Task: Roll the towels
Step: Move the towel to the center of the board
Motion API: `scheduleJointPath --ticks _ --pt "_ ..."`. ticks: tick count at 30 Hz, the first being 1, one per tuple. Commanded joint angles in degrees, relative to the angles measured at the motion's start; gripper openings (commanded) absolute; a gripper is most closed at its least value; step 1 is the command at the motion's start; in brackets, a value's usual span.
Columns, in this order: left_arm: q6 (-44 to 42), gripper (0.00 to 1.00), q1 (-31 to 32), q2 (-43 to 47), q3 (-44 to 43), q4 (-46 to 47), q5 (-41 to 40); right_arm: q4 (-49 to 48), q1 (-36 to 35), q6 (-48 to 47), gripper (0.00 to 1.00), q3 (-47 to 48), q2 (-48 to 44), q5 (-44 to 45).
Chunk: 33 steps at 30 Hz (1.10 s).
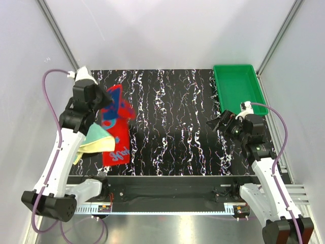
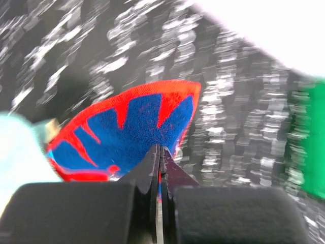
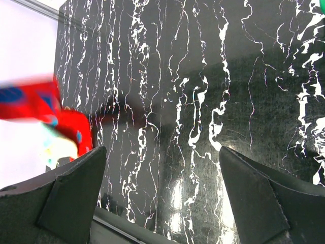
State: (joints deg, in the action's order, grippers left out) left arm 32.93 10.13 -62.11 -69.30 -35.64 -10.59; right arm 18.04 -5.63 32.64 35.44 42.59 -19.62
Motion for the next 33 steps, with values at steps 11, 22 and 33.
scheduleJointPath --ticks 11,22,33 --pt "0.29 0.67 19.22 -3.01 16.9 11.9 19.65 3.4 -0.87 -2.32 1.0 5.52 0.48 -0.24" --pt "5.21 0.99 14.69 3.04 22.09 2.07 -8.83 3.85 -20.99 -1.8 1.0 13.95 22.17 9.24" --pt "6.88 0.99 -12.06 -8.1 32.82 16.73 2.33 2.79 -29.79 -1.0 1.0 26.17 44.86 12.06"
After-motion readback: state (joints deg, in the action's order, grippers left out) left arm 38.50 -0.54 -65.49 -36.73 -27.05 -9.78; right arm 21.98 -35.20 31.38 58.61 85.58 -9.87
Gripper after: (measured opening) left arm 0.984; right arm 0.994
